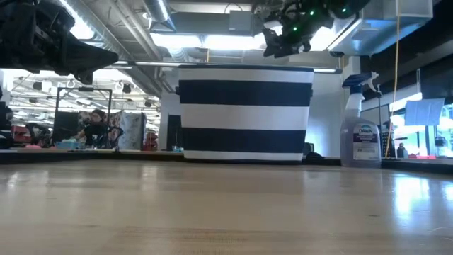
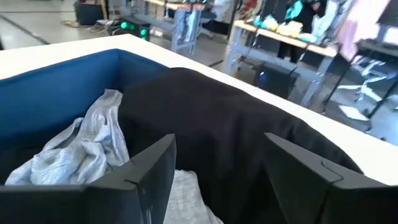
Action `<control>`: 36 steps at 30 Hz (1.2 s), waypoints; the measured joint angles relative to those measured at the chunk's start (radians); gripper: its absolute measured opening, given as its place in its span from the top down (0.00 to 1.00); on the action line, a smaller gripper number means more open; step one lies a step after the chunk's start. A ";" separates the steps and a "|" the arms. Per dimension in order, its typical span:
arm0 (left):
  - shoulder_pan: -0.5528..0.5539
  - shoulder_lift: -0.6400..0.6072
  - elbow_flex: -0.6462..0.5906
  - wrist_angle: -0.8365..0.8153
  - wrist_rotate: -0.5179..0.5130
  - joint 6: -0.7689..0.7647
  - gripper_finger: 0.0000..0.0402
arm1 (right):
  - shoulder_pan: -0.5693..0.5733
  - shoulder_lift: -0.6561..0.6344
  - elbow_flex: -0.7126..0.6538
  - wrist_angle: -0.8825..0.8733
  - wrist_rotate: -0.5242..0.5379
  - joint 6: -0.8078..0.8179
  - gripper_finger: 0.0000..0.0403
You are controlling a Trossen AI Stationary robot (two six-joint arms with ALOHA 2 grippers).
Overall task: Fold Laundry from Bin
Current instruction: Remove the black shirt from the blue bin
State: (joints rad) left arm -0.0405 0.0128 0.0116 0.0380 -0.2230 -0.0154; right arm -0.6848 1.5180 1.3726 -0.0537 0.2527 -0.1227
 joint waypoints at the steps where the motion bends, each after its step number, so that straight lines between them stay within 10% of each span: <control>1: 0.000 0.000 0.000 0.000 0.000 0.000 0.96 | -0.013 0.017 0.023 -0.011 -0.012 0.001 0.41; 18: 0.000 0.000 0.000 0.000 0.000 -0.001 0.96 | -0.101 0.370 0.408 -0.214 0.076 -0.257 0.39; 29: 0.000 0.000 0.000 0.011 0.004 0.000 0.96 | -0.142 0.440 0.446 -0.203 0.091 -0.258 0.10; 36: 0.000 0.000 0.000 0.011 0.004 0.000 0.96 | -0.142 0.475 0.445 -0.186 0.105 -0.289 0.24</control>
State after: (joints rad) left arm -0.0405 0.0128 0.0116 0.0486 -0.2192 -0.0151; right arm -0.8268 1.9926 1.8179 -0.2394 0.3576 -0.4118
